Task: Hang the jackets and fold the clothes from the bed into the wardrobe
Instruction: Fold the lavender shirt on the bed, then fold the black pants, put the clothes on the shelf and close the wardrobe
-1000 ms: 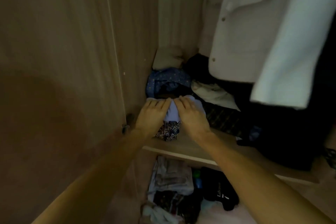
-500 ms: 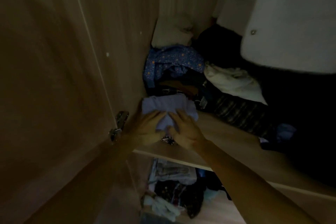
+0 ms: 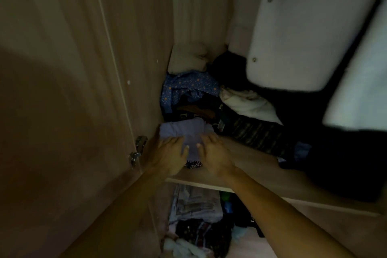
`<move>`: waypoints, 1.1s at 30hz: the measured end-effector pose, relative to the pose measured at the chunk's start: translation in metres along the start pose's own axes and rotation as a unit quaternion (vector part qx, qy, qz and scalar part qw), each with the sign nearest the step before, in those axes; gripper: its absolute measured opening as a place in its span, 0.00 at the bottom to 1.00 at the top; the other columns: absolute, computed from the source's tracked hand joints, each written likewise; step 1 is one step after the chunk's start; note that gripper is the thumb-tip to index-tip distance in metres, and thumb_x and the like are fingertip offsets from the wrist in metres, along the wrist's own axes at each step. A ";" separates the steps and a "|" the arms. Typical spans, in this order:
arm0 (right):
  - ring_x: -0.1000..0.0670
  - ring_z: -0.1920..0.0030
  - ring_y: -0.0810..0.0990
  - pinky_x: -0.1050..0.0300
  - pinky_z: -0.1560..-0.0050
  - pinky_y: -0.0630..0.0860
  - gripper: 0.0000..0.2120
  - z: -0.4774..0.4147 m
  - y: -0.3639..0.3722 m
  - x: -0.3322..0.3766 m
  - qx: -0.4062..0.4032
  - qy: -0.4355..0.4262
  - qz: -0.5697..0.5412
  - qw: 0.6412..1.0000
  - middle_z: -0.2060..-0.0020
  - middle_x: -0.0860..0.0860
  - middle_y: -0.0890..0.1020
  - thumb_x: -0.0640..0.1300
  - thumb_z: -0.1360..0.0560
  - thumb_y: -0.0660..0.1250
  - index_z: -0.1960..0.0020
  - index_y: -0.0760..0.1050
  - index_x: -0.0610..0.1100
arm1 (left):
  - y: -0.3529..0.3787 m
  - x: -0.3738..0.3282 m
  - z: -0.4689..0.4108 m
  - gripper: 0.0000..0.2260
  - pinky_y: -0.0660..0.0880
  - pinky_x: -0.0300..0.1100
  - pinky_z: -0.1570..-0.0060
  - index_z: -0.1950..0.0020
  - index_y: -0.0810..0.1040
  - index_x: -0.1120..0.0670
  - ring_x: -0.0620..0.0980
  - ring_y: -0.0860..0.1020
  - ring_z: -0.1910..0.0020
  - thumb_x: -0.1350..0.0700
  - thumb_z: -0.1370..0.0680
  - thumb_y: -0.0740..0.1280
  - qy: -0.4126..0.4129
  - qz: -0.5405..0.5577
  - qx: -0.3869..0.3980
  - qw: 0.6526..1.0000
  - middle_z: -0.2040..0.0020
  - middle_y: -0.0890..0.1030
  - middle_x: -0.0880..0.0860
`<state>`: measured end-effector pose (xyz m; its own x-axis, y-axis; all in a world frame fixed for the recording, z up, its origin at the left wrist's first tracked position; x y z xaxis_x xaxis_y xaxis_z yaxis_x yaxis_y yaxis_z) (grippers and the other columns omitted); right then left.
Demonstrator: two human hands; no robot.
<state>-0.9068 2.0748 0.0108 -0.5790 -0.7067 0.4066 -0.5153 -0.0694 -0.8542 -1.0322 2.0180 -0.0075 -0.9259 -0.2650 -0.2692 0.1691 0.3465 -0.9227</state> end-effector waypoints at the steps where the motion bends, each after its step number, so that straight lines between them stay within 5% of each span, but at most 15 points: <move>1: 0.39 0.39 0.74 0.49 0.38 0.71 0.32 0.013 -0.014 0.006 -0.005 0.002 -0.004 1.000 0.39 0.37 0.76 0.56 0.24 0.45 0.35 0.73 0.35 | -0.018 -0.019 0.008 0.36 0.80 0.50 0.57 0.50 0.82 0.61 0.54 0.82 0.58 0.41 0.19 0.39 0.032 0.022 -0.060 0.997 0.56 0.83 0.57; 5: 0.40 0.43 0.76 0.51 0.44 0.73 0.27 0.070 -0.083 0.023 -0.063 0.002 0.006 0.998 0.39 0.39 0.76 0.54 0.22 0.49 0.34 0.71 0.38 | -0.069 -0.079 0.070 0.25 0.69 0.40 0.56 0.52 0.82 0.60 0.57 0.80 0.58 0.44 0.23 0.51 0.086 0.051 -0.104 0.990 0.56 0.83 0.58; 10: 0.43 0.44 0.77 0.52 0.46 0.72 0.17 0.173 -0.155 0.037 -0.112 -0.021 0.028 0.993 0.42 0.43 0.79 0.48 0.19 0.56 0.35 0.73 0.41 | -0.110 -0.145 0.164 0.28 0.69 0.43 0.56 0.47 0.81 0.56 0.54 0.78 0.53 0.39 0.22 0.48 0.102 0.069 -0.098 0.988 0.52 0.82 0.54; 14: 0.45 0.41 0.76 0.54 0.44 0.70 0.20 0.255 -0.202 0.032 -0.106 0.006 0.082 0.991 0.38 0.48 0.77 0.53 0.19 0.53 0.33 0.71 0.46 | -0.116 -0.192 0.232 0.30 0.71 0.50 0.41 0.35 0.75 0.54 0.55 0.75 0.40 0.37 0.22 0.46 0.113 0.048 -0.060 0.991 0.39 0.79 0.53; 19: 0.45 0.47 0.80 0.53 0.49 0.74 0.23 0.355 -0.254 0.029 -0.122 0.027 0.129 0.984 0.44 0.48 0.81 0.57 0.22 0.52 0.37 0.76 0.46 | -0.134 -0.257 0.300 0.31 0.70 0.49 0.44 0.37 0.75 0.54 0.56 0.75 0.42 0.36 0.23 0.45 0.141 0.074 -0.041 0.986 0.41 0.78 0.54; 28: 0.49 0.54 0.80 0.55 0.54 0.77 0.23 0.523 -0.330 0.011 -0.185 0.155 0.148 0.959 0.49 0.50 0.82 0.57 0.22 0.49 0.41 0.77 0.47 | -0.147 -0.366 0.390 0.32 0.69 0.48 0.37 0.32 0.73 0.52 0.53 0.73 0.37 0.35 0.24 0.44 0.270 0.145 0.006 0.952 0.36 0.77 0.52; 33: 0.43 0.59 0.80 0.50 0.60 0.77 0.17 0.617 -0.346 0.023 -0.202 0.252 0.207 0.924 0.54 0.46 0.82 0.53 0.21 0.53 0.48 0.77 0.45 | -0.128 -0.410 0.453 0.31 0.71 0.48 0.42 0.39 0.77 0.54 0.54 0.77 0.44 0.37 0.23 0.44 0.367 0.180 0.062 0.911 0.43 0.81 0.53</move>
<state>-0.3519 1.6478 0.1155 -0.9473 -0.1892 0.2587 -0.3188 0.4726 -0.8216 -0.5214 1.6749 0.0955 -0.7720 0.5340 -0.3447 0.5004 0.1762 -0.8477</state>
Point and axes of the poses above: each hand's wrist, its own z-axis away from the middle knuckle, its own y-axis out of the palm, x = y × z, the point moved 9 cm from there along -z, towards the middle knuckle
